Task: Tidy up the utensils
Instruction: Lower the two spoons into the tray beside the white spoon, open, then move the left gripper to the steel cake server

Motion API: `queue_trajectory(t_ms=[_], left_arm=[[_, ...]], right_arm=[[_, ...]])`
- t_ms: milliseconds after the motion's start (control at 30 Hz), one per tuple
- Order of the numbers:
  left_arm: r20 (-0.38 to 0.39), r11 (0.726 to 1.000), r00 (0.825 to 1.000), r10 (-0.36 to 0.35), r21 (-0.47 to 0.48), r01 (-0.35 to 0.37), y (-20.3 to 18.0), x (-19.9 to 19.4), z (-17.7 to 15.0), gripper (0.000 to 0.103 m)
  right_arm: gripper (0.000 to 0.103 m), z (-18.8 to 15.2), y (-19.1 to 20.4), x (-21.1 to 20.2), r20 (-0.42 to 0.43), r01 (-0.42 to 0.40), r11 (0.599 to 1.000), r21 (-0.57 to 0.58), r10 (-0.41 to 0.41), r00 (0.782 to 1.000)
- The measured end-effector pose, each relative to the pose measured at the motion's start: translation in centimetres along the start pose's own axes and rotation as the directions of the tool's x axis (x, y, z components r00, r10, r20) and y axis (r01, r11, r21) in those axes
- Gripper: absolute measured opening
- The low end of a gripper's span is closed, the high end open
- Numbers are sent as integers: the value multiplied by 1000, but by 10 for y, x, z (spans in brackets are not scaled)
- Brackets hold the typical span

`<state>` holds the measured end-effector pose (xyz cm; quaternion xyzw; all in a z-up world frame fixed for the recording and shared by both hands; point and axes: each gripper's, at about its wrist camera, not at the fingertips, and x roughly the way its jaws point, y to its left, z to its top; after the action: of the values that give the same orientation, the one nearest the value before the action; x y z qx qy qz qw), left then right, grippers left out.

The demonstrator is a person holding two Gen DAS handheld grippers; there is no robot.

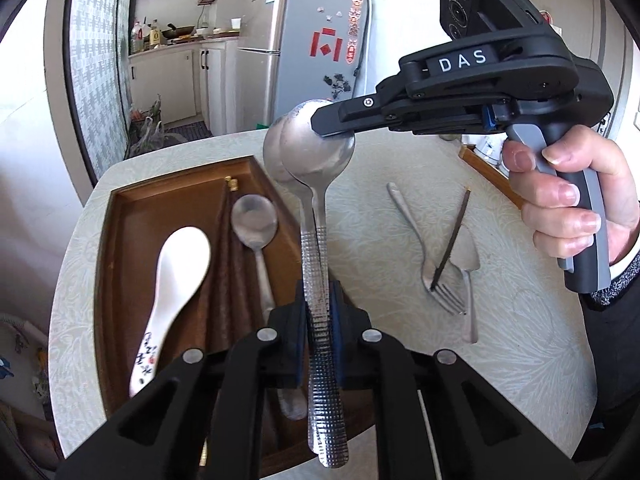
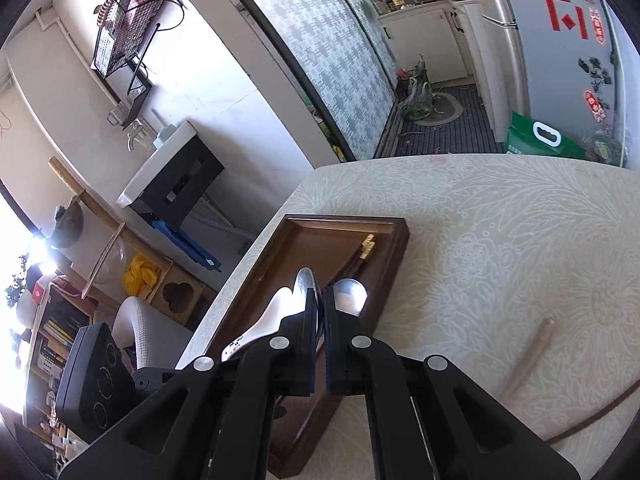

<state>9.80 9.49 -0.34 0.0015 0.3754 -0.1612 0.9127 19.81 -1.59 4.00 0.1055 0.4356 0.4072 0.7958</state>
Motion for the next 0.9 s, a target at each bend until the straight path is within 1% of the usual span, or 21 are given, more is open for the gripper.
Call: queue_trajectory(t_ms=[100, 233, 333, 500, 567, 600, 700, 733, 767, 800, 833, 867, 900], left_arm=[[-12, 999, 999, 35, -30, -35, 21, -2, -7, 11], [-27, 996, 998, 53, -67, -54, 42, 0, -14, 11], [-31, 995, 998, 51, -79, -53, 50, 3, -18, 11], [-45, 996, 998, 47, -70, -50, 47, 8, -20, 13], [-41, 996, 998, 49, -68, -52, 46, 7, -20, 17], [-42, 996, 998, 50, -67, -53, 45, 7, -20, 22], [-44, 996, 998, 54, -62, -57, 44, 7, -20, 28], [-45, 996, 997, 57, -61, -60, 44, 7, -20, 32], [-44, 996, 997, 57, -61, -59, 44, 7, -20, 36], [-42, 997, 998, 55, -58, -57, 43, 7, -20, 50], [-38, 997, 997, 62, -53, -64, 42, 7, -20, 59], [-27, 996, 997, 74, -42, -75, 40, 5, -20, 60], [-18, 996, 997, 80, -30, -81, 37, 4, -20, 63]], right_arm=[[3, 4, 10, 24, -24, -12, 1000, -8, 12, 1000], [3, 4, 13, 51, -57, -4, 1000, -12, 3, 998], [3, 2, 9, 63, -70, 19, 1000, -11, -20, 997], [3, 0, 2, 70, -79, 40, 999, -9, -41, 996], [5, -1, 3, 71, -85, 47, 999, -19, -49, 995], [5, -1, 4, 72, -86, 45, 999, -21, -46, 995], [6, -2, 8, 75, -90, 55, 998, -36, -58, 994], [7, -2, 8, 75, -90, 62, 997, -38, -65, 994], [13, -2, 9, 75, -88, 64, 997, -39, -67, 994], [17, -3, 9, 74, -87, 64, 997, -37, -67, 994], [29, -3, 10, 73, -86, 64, 997, -35, -67, 994], [42, -3, 11, 70, -80, 63, 997, -35, -65, 995], [48, -4, 12, 67, -72, 67, 997, -39, -69, 995]])
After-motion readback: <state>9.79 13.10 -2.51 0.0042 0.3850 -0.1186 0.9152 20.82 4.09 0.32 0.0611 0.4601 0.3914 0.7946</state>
